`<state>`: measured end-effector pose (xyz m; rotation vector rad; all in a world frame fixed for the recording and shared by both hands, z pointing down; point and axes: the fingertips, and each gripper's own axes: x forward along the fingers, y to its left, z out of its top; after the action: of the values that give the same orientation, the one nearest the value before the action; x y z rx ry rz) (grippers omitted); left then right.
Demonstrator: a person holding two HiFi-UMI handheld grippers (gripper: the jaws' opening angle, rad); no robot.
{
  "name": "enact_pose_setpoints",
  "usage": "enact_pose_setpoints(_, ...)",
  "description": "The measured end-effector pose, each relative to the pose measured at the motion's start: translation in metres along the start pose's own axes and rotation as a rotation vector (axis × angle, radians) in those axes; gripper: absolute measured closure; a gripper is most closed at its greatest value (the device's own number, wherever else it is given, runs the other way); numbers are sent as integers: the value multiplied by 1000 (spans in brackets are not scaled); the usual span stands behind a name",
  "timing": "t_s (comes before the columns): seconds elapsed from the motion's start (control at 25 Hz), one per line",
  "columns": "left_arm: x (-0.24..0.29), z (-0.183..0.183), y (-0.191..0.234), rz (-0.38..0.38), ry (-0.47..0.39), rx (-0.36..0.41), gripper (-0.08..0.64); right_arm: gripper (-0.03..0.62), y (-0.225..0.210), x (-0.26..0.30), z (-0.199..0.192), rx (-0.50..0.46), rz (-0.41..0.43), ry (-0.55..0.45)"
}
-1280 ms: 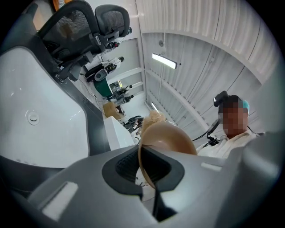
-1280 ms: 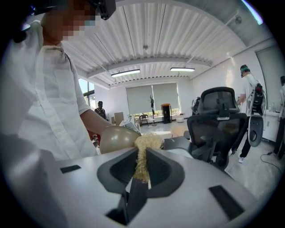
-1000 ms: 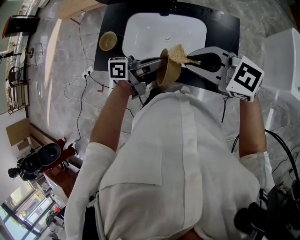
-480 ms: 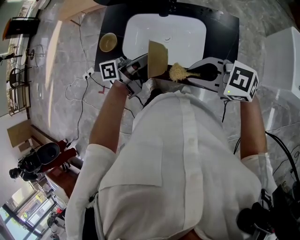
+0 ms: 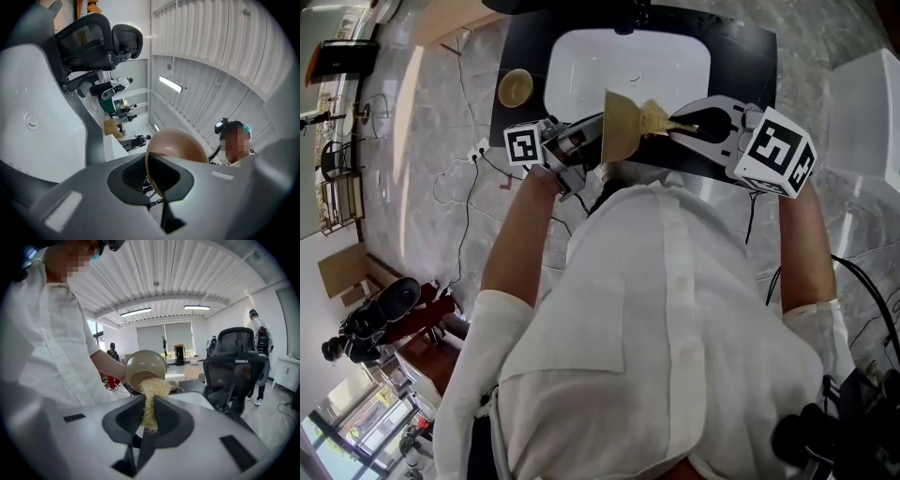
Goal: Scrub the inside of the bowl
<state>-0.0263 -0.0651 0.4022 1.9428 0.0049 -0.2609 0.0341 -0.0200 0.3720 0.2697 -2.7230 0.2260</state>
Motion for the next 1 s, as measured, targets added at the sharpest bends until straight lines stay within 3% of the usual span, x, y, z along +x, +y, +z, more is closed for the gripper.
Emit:
enact_pose_setpoints(0.2,-6,0,5,16,-9,0,548,545,8,-11,16,-27,14,-49)
enact_pose_setpoints(0.48,2,3,-4,-25,-21,-3,548,545,7,2,-15,-19,3,57)
enact_pose_setpoints(0.84,-5,2,10,18,-24,-13,548,545,16,-7,8,-37,27,-28)
enact_pose_setpoints(1.0,-6,7,4,-6,-46,-15,548,545,14,-3,-5,-46,20,28)
